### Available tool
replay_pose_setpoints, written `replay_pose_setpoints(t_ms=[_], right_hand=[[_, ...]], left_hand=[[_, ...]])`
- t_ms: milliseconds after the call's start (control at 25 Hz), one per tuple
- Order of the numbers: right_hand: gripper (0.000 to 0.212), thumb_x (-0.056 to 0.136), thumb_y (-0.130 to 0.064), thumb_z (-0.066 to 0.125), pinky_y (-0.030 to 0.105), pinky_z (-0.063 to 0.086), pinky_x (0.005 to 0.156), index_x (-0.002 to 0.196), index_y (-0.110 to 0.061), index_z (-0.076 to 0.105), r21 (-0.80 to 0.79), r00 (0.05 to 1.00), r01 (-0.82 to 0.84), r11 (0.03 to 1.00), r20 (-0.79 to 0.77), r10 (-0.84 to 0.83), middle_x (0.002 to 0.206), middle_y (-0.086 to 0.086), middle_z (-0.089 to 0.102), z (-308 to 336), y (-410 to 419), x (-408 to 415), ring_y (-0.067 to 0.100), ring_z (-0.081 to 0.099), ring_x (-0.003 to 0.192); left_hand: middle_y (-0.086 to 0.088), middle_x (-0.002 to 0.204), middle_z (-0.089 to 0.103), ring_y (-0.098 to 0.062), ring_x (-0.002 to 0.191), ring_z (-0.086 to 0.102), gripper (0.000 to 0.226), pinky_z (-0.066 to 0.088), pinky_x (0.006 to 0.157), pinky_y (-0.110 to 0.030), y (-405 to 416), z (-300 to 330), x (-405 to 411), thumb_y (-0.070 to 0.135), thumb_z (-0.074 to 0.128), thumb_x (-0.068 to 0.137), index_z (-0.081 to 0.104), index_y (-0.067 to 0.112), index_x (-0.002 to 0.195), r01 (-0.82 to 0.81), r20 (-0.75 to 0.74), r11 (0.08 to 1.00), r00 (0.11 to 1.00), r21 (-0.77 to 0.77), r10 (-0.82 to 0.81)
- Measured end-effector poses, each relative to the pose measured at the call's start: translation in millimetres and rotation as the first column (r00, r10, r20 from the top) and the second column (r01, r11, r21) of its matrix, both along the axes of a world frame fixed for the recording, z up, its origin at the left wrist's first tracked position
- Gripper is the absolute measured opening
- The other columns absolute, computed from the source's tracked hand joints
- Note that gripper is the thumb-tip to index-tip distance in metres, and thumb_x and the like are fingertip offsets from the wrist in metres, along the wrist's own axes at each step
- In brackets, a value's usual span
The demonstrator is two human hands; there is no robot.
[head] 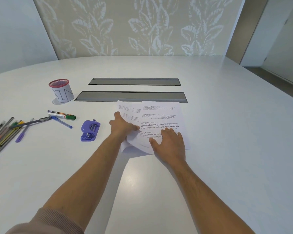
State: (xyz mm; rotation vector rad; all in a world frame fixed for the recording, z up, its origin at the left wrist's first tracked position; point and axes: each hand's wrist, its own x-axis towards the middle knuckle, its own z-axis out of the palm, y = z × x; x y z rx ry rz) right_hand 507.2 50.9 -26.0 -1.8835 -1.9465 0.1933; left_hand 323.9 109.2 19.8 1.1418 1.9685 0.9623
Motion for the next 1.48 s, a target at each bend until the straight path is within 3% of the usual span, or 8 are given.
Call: replay_pose_setpoints(t_ms=[160,320,480,600,680,1200,1280,1480], right_hand=[[0.070,0.090,-0.061,0.042,0.042,0.007,0.122,0.142,-0.014,0.046,-0.003,1.000,-0.002,1.000,-0.012,0.002,0.155,0.004,0.040,0.4,-0.7,0.6,0.020,0.025,0.147],[0.070,0.091,-0.062,0.040,0.041,0.008,0.122,0.142,-0.015,0.046,0.003,1.000,-0.022,1.000,-0.007,0.022,0.155,0.004,0.039,-1.1,-1.0,1.4,0.019,0.024,0.148],[0.067,0.090,-0.063,0.040,0.041,0.016,0.120,0.137,-0.017,0.052,0.015,0.999,-0.035,0.999,0.022,0.035,0.151,0.003,0.046,-1.7,-0.7,-0.4,0.019,0.031,0.144],[0.054,0.087,-0.062,0.044,0.037,0.032,0.106,0.117,-0.021,0.064,0.096,0.998,-0.054,0.994,0.024,0.052,0.121,-0.003,0.066,-0.1,-0.7,-1.1,0.019,0.054,0.122],[0.047,0.086,-0.059,0.050,0.034,0.036,0.097,0.110,-0.022,0.067,0.161,0.999,-0.052,0.986,-0.002,0.053,0.107,-0.005,0.070,0.5,-1.9,-1.3,0.018,0.060,0.106],[0.038,0.088,-0.046,0.060,0.028,0.043,0.099,0.119,-0.024,0.069,0.169,0.965,0.028,0.985,-0.263,0.017,0.115,-0.006,0.072,7.8,-3.7,1.3,0.013,0.065,0.102],[0.039,0.089,-0.040,0.064,0.022,0.043,0.096,0.124,-0.022,0.066,0.129,0.918,0.045,0.991,-0.396,0.010,0.126,-0.003,0.068,14.6,1.3,6.7,0.013,0.065,0.104],[0.063,0.085,-0.030,0.073,0.038,0.038,0.108,0.139,-0.012,0.047,0.064,0.749,0.264,0.962,-0.642,-0.162,0.140,0.009,0.054,41.6,28.3,43.1,0.025,0.051,0.127]], left_hand=[[-0.012,0.123,0.057,-0.034,0.101,0.063,0.083,0.058,0.079,-0.048,2.2,-1.3,-19.1,0.007,0.089,0.059,0.041,0.008,0.126,-0.091,0.299,0.996,0.950,-0.006,0.089],[-0.013,0.100,0.072,-0.031,0.082,0.070,0.047,0.059,0.070,-0.043,4.3,-0.5,-33.0,0.009,0.088,0.063,0.063,0.002,0.102,0.009,0.258,1.000,0.966,-0.026,-0.002],[-0.012,0.091,0.073,-0.025,0.068,0.072,0.041,0.055,0.049,-0.030,2.2,5.3,-34.7,0.001,0.086,0.066,0.064,0.000,0.100,0.080,0.338,0.997,0.939,-0.018,-0.069],[-0.008,0.089,0.071,-0.019,0.066,0.072,0.041,0.055,0.045,-0.027,-2.3,3.8,-26.1,-0.003,0.083,0.069,0.058,0.005,0.100,0.152,0.393,0.988,0.908,0.015,-0.146],[-0.005,0.090,0.070,-0.019,0.068,0.072,0.044,0.057,0.048,-0.031,-3.8,2.7,-20.8,-0.006,0.081,0.069,0.053,0.012,0.097,0.170,0.444,0.985,0.880,0.038,-0.169],[0.015,0.087,0.071,-0.012,0.076,0.071,0.050,0.056,0.051,-0.026,-2.6,-3.1,-22.4,-0.004,0.078,0.073,0.053,0.034,0.093,0.343,0.344,0.920,0.855,0.189,-0.389],[0.009,0.103,0.068,-0.017,0.088,0.070,0.055,0.058,0.057,-0.028,-4.3,-1.3,-25.2,0.001,0.080,0.073,0.051,0.036,0.105,0.345,0.330,0.908,0.850,0.238,-0.410],[0.002,0.115,0.070,-0.022,0.097,0.071,0.074,0.060,0.075,-0.040,-10.2,14.1,-33.8,0.011,0.087,0.068,0.047,0.028,0.127,0.355,0.373,0.831,0.768,0.429,-0.521]])
